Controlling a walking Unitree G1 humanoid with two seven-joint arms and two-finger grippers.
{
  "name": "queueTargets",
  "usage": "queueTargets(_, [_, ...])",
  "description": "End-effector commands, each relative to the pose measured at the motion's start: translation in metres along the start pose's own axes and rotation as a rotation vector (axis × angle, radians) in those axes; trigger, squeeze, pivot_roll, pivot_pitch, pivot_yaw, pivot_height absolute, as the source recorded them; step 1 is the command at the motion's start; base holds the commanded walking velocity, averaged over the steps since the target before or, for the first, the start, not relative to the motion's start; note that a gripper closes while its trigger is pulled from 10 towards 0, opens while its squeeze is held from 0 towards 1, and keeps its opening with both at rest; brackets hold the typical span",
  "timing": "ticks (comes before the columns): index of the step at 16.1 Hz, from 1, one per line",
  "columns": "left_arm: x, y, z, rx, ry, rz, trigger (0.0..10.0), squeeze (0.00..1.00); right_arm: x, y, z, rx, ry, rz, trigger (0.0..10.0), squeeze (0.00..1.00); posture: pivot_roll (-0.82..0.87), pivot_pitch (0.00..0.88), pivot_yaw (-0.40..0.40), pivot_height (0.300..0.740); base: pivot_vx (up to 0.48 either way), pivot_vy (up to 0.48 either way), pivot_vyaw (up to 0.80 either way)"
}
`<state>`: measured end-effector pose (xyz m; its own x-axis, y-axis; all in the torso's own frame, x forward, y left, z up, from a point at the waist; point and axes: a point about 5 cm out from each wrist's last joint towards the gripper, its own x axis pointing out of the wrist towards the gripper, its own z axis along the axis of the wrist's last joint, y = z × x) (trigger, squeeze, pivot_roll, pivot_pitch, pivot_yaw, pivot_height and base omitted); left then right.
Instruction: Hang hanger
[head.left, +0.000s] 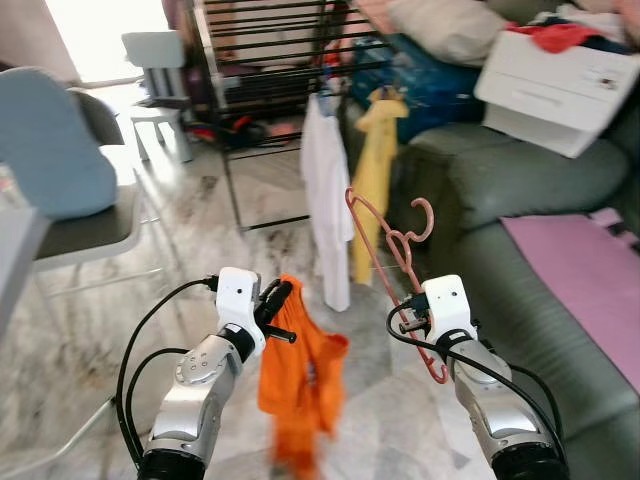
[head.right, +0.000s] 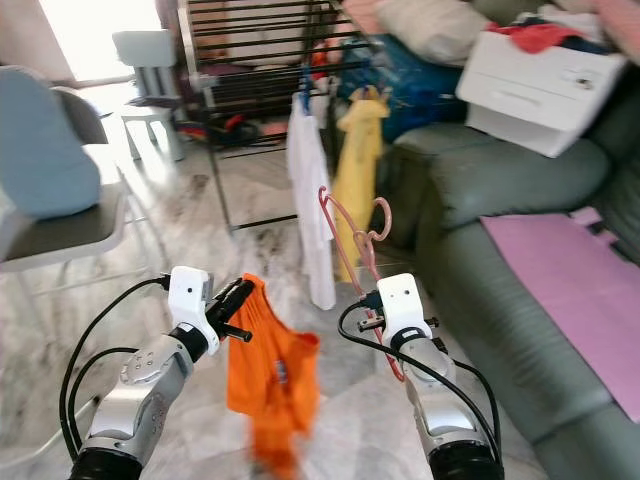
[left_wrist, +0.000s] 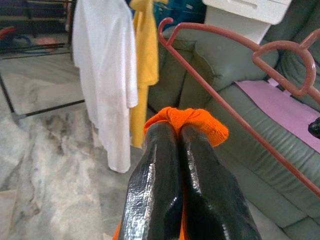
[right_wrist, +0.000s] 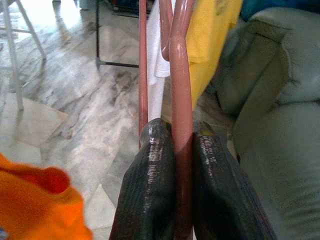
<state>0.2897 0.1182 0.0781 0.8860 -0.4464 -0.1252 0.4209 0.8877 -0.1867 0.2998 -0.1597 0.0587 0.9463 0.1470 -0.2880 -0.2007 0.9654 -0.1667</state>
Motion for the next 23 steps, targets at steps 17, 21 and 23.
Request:
queueTargets(17, [-0.001, -0.006, 0.009, 0.019, -0.051, -0.039, 10.0, 0.00, 0.002, 0.001, 0.007, -0.001, -0.026, 0.006, 10.0, 0.00, -0.18, 0.000, 0.030, 0.740, 0.000, 0.127, 0.00])
queueTargets(21, [-0.002, -0.009, 0.009, 0.040, -0.058, -0.068, 10.0, 0.00, 0.000, -0.006, 0.006, -0.028, -0.011, 0.026, 10.0, 0.00, -0.18, 0.000, 0.031, 0.740, 0.000, 0.000, 0.00])
queueTargets(23, [-0.003, -0.011, 0.007, 0.035, -0.053, -0.084, 10.0, 0.00, 0.000, -0.012, 0.008, -0.048, -0.007, 0.050, 10.0, 0.00, -0.18, 0.000, 0.038, 0.740, 0.000, 0.000, 0.00])
